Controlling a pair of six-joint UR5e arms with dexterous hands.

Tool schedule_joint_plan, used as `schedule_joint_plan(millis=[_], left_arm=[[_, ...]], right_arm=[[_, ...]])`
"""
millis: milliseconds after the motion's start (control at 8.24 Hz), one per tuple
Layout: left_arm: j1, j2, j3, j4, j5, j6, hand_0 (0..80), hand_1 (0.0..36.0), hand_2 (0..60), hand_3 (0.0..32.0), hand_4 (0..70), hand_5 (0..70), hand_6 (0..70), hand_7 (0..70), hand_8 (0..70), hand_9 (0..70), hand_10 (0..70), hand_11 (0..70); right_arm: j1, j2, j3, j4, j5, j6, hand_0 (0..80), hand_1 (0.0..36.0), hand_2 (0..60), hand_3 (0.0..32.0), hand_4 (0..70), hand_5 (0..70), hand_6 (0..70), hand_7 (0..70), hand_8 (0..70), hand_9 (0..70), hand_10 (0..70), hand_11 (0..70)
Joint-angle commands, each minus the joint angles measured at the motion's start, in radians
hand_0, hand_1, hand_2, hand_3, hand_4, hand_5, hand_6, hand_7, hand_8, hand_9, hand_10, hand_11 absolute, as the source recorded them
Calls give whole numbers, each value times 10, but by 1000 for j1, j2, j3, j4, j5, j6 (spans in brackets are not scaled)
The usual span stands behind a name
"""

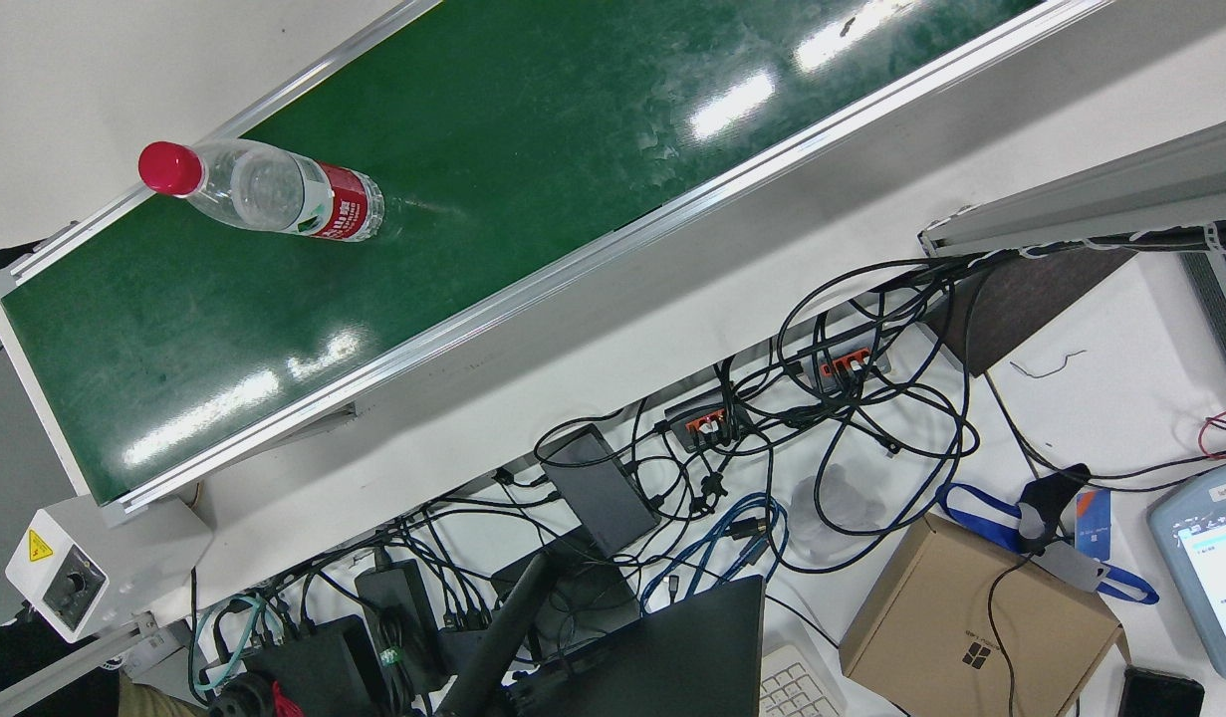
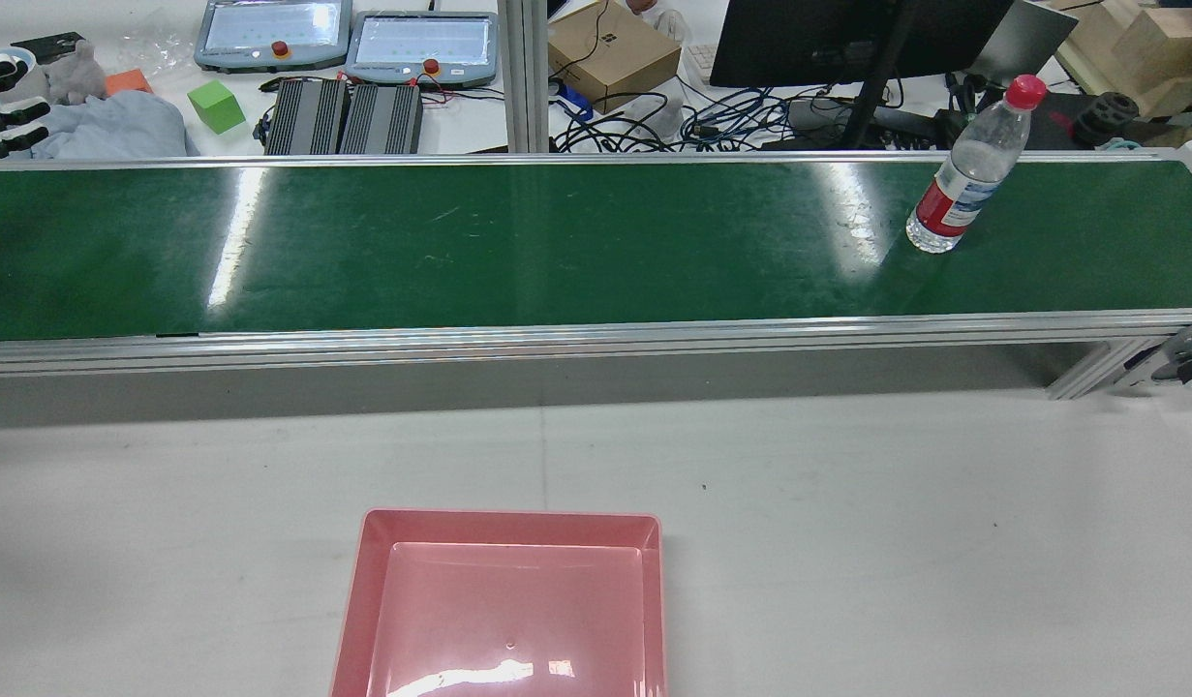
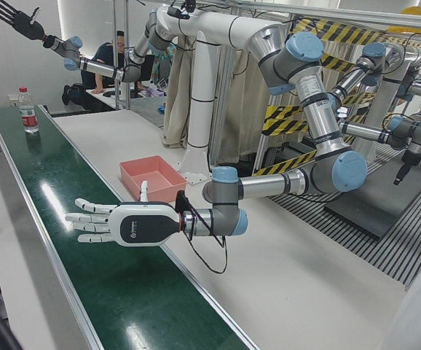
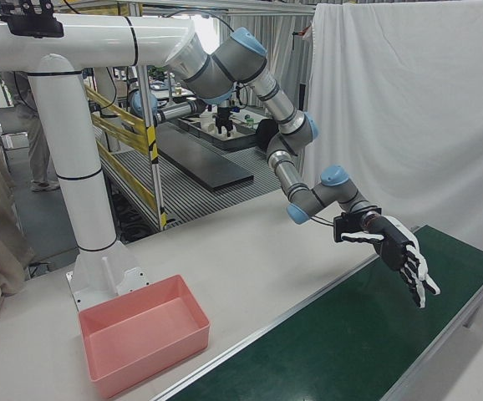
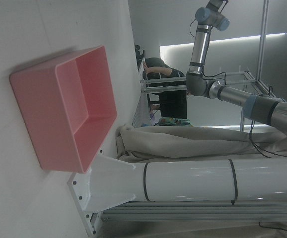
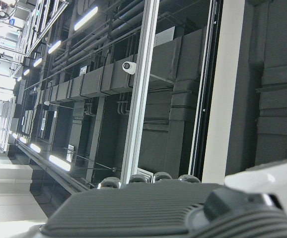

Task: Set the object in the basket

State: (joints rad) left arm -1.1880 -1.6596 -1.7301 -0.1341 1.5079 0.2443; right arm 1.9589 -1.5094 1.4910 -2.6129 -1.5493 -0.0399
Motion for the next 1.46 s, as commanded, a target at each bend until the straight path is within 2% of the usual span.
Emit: schedule_joint_plan(millis=[0, 243, 364, 1214, 1336], left_arm=[[-2, 1, -5, -4, 3, -3, 574, 44, 0, 62, 49, 240, 74, 42, 117, 128, 62, 104], [1, 1, -8, -4, 3, -3, 575, 43, 0, 66, 43, 237, 68, 42, 112, 126, 60, 102], [2, 0, -6, -4, 2, -2, 571, 41, 0, 72, 18, 234, 61, 37, 95, 116, 57, 97], [2, 3, 6, -2, 0, 1, 565, 39, 0, 64, 13, 239, 63, 36, 98, 122, 61, 103], [-2, 1, 3, 14, 3, 3, 571, 50, 0, 60, 31, 246, 69, 37, 98, 118, 66, 111]], right_arm=[[0, 0, 0, 1, 0, 0, 0, 0, 0, 0, 0, 0, 0, 0, 0, 0, 0, 0], [0, 0, 0, -1, 0, 0, 0, 0, 0, 0, 0, 0, 0, 0, 0, 0, 0, 0], [0, 0, 0, 1, 0, 0, 0, 0, 0, 0, 0, 0, 0, 0, 0, 0, 0, 0], [0, 0, 0, 1, 0, 0, 0, 0, 0, 0, 0, 0, 0, 0, 0, 0, 0, 0], [0, 0, 0, -1, 0, 0, 0, 0, 0, 0, 0, 0, 0, 0, 0, 0, 0, 0]])
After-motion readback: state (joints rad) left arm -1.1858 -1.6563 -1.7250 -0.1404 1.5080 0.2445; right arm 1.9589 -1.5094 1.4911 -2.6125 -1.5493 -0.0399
